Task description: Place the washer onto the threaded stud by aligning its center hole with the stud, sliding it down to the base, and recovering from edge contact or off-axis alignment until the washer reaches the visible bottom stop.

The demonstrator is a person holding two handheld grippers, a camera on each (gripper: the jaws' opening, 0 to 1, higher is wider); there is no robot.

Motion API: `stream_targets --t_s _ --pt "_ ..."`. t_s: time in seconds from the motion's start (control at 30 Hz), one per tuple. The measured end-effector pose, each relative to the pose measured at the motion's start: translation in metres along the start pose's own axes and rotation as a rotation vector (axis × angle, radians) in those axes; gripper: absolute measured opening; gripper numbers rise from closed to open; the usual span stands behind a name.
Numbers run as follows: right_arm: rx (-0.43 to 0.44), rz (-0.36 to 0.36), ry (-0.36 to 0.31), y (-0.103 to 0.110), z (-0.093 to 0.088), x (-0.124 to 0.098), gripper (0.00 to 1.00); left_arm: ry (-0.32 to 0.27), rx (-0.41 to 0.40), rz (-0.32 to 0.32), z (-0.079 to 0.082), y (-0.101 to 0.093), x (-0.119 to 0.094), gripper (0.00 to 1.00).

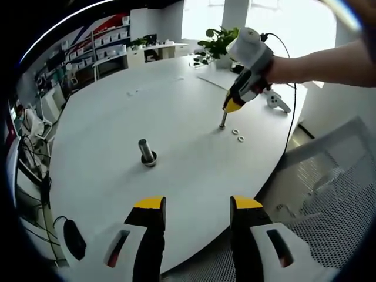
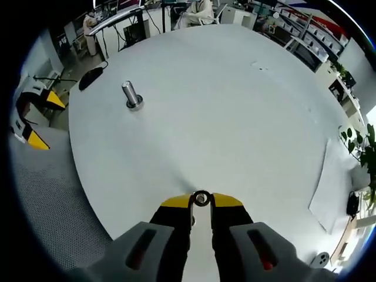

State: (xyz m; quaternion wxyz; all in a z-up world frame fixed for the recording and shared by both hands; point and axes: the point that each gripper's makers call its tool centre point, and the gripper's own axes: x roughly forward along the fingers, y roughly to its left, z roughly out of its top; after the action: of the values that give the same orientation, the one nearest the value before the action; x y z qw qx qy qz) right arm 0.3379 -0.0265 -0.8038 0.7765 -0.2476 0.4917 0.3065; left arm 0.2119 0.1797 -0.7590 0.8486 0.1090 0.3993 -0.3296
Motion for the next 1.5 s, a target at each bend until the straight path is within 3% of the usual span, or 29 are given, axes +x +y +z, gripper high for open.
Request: stream_targets --t_s 0.77,1.3,1.5 --pt "0.006 0.000 0.008 0.002 -0.006 0.002 0.13 0.013 0.000 -0.001 -0.003 0.000 0.002 0.42" --pt "-0.010 0.015 0.059 0.002 -0.016 0.031 0.14 0.026 -0.005 -0.002 -0.006 0.000 0.002 0.41" --pt "0.021 0.030 0.077 0.003 -0.022 0.041 0.14 0.026 -0.002 -0.007 -0.006 -0.001 0.002 0.41"
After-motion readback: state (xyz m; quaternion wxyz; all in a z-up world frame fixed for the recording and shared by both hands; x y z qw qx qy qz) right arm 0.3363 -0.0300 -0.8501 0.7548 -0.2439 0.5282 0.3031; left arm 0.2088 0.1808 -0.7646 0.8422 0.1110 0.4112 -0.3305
